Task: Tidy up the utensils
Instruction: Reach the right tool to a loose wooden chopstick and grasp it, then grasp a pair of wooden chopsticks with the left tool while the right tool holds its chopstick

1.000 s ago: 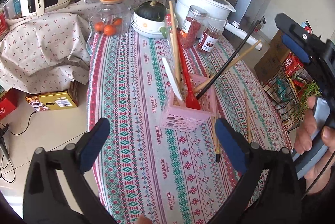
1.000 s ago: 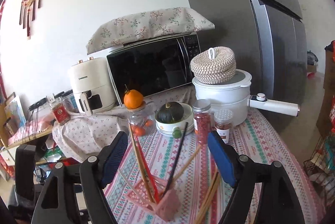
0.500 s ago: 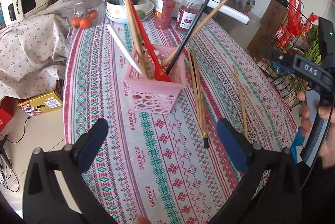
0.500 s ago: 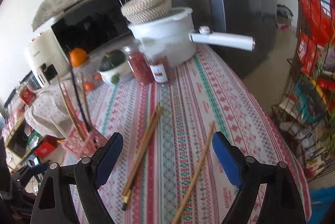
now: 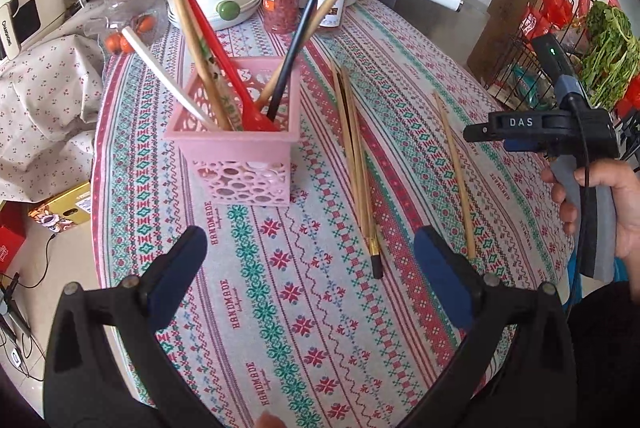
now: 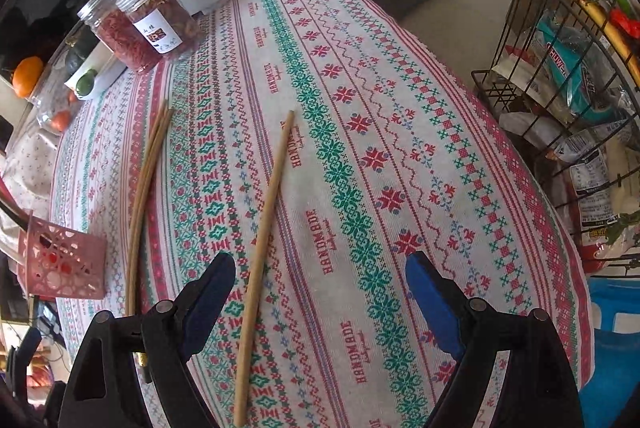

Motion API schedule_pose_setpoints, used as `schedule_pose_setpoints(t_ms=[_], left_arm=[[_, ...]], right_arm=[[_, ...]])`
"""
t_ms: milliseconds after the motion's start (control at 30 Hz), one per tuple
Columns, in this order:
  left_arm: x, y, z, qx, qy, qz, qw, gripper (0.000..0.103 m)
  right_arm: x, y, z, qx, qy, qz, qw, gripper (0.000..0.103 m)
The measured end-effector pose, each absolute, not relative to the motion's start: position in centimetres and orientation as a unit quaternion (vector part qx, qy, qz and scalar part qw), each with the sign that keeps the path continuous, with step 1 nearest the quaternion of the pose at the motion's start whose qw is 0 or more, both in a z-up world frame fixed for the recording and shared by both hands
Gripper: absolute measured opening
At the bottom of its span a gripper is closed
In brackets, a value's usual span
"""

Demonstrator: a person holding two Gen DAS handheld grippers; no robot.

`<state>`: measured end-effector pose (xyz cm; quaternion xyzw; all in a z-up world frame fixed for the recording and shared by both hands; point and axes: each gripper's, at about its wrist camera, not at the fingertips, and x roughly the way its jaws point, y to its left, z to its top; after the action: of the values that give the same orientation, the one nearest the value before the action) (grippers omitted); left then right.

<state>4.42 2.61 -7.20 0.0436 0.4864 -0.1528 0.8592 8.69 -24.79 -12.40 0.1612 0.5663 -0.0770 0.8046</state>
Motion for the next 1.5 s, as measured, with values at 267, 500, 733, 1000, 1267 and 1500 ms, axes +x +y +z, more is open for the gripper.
schedule_pose_setpoints(t_ms=[267,500,733,1000,1267,1500], left_arm=[[4.8,1.6,-8.0,0.057,0.492,-0.149,0.856,0.103],[4.8,0.1,-8.3,0.076,0.487,-0.154,0.856,0.103],[4.9,-2.2,-8.5,0.094,0.483,-0.166,0.854,0.103],[6.9,-6.3,-8.7,0.129,0.512,-0.159,0.834,0.103],[12.9,-10.0,-10.0,0.142,0.545,-0.136,0.815,0.072],[18.5,-10.2,-12.5,0.134,0.563,-0.083,0.812,0.025]], right_arm=[[10.9,-23.3,-13.7,0.121,0.583,-0.081,0.799,0.089],[11.3,-21.5,-13.6,0.052,0.578,-0.072,0.811,0.067],[10.2,-21.8,-12.9,0.055,0.582,-0.038,0.81,0.009],[7.9,-26.1,-11.6,0.118,0.566,-0.025,0.815,0.007],[6.8,-29.0,-11.0,0.165,0.555,-0.012,0.816,0.007],[7.3,-28.8,-10.6,0.178,0.55,0.008,0.816,0.007]])
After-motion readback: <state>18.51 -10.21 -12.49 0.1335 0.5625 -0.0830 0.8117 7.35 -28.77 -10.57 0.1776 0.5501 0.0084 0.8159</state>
